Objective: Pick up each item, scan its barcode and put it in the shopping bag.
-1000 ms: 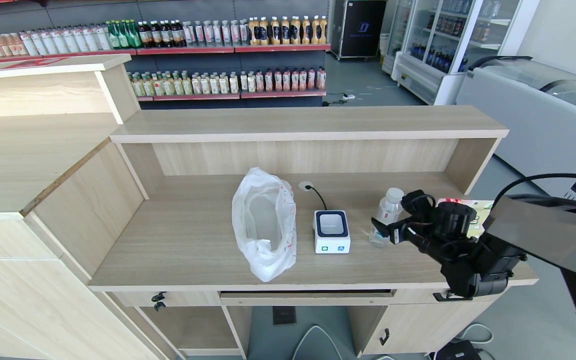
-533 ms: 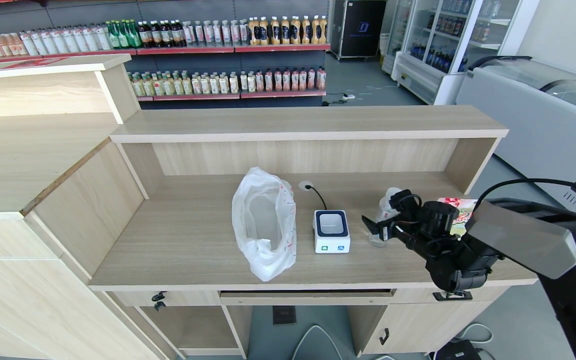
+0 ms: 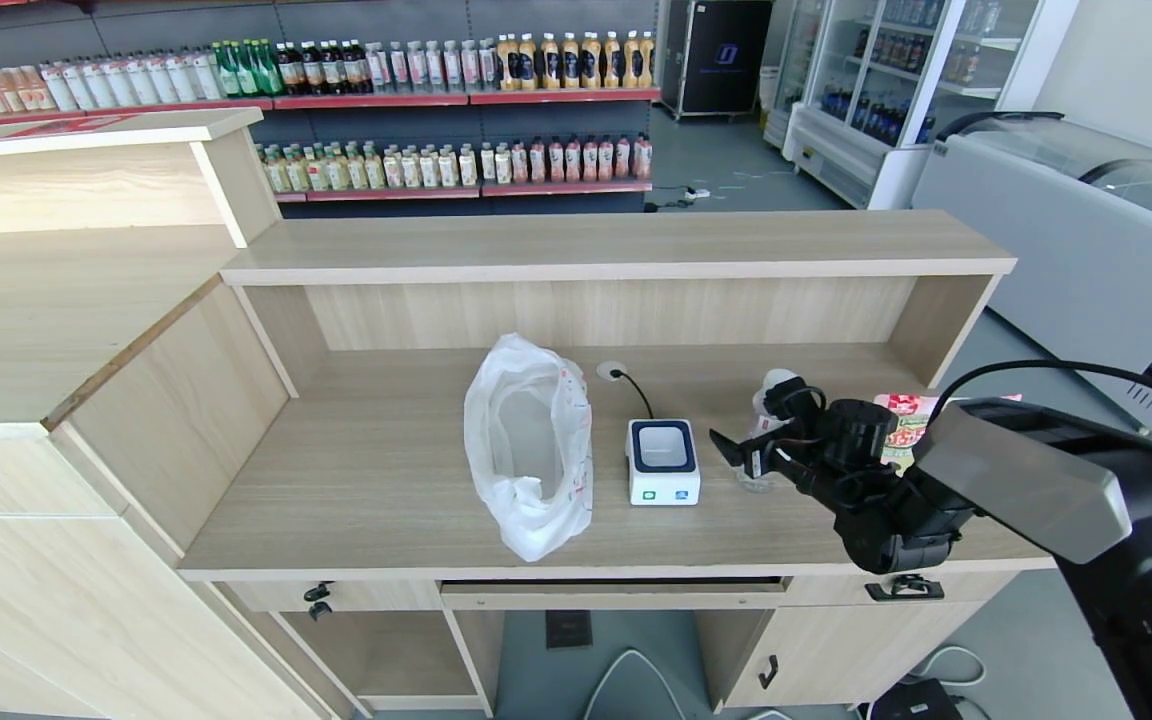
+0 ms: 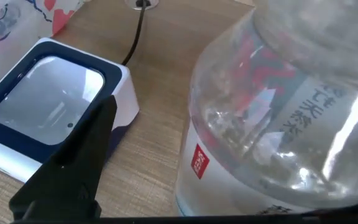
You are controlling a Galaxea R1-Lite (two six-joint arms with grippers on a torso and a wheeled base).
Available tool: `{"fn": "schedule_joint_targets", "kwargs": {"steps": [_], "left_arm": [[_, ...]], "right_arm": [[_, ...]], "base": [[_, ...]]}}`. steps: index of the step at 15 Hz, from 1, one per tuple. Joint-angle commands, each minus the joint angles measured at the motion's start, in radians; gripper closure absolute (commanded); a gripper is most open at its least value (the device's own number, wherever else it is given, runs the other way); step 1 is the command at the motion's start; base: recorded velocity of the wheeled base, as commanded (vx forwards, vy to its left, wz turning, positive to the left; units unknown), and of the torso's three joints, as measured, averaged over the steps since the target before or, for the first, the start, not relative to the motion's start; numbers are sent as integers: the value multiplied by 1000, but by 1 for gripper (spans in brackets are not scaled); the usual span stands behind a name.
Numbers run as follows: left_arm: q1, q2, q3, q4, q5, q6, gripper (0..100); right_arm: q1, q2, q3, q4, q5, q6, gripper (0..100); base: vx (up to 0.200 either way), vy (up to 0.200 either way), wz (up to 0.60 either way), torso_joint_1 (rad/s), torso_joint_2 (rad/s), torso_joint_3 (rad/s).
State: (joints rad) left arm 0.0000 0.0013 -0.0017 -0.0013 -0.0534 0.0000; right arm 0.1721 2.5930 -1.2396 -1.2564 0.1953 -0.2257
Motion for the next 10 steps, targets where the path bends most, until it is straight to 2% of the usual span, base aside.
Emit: {"fn": "schedule_joint_targets", "kwargs": {"steps": [1,2,3,4,10], "left_arm": [[0,0,0,0,0,0,0],[0,0,0,0,0,0,0],[0,0,0,0,0,0,0],[0,0,0,0,0,0,0],[0,0,0,0,0,0,0]], "right_arm": [[3,1,-14,6,6,0,0],[4,3,-21,11,7,2,0],[4,6,-24,11,10,2,100],[4,6,-24,9,35,2,100],[-3,-2,-17,2,35,2,100]], "base": [[0,0,0,0,0,0],[0,0,0,0,0,0],[0,0,0,0,0,0],[0,0,0,0,0,0],[0,0,0,0,0,0]]}}
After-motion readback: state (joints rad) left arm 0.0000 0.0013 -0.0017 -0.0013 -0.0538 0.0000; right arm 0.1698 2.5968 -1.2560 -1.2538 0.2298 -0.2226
